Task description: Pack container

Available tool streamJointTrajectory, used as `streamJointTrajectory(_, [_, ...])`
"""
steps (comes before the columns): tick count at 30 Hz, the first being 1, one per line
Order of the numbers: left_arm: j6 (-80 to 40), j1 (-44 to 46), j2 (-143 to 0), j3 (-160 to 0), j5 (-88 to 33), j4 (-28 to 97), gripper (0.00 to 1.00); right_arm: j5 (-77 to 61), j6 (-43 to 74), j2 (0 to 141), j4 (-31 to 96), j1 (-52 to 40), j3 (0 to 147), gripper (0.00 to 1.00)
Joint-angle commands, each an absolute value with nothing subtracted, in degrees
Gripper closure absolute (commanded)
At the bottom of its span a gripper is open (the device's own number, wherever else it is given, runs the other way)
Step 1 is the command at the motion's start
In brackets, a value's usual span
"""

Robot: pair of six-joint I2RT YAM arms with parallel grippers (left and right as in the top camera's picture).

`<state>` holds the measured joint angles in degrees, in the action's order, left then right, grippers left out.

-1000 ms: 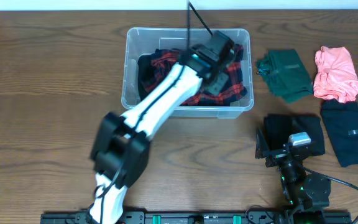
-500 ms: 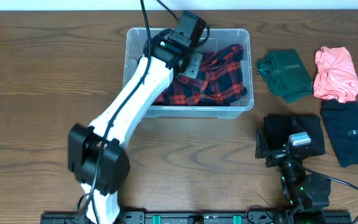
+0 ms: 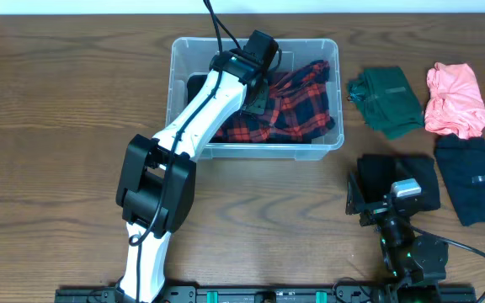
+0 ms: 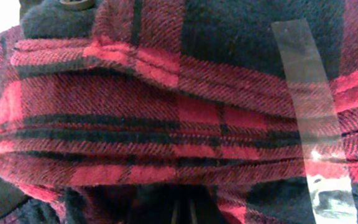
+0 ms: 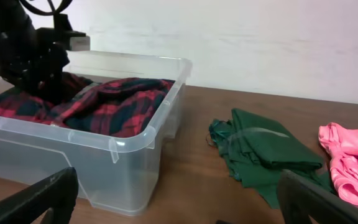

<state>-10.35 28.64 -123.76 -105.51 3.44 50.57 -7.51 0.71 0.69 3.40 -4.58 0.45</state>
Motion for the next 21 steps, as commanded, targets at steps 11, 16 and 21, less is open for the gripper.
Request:
streamJointTrajectory(11, [-10.6,25.5,-103.1,-105.1,11.5,56.2,0.33,-7.3,0.1,0.4,3.6,-4.2,0.3,0.01])
streamJointTrajectory(16, [-10.6,21.3,-93.7,-105.1,16.4,63.0,0.02,-7.3,0.1,0.4,3.6,-4.2,0.3,0.01])
streamJointTrajectory(21, [-10.6,13.3,-87.0,-105.1,16.4,69.4,0.02,-7.3,0.1,0.4,3.6,-4.2,0.3,0.01])
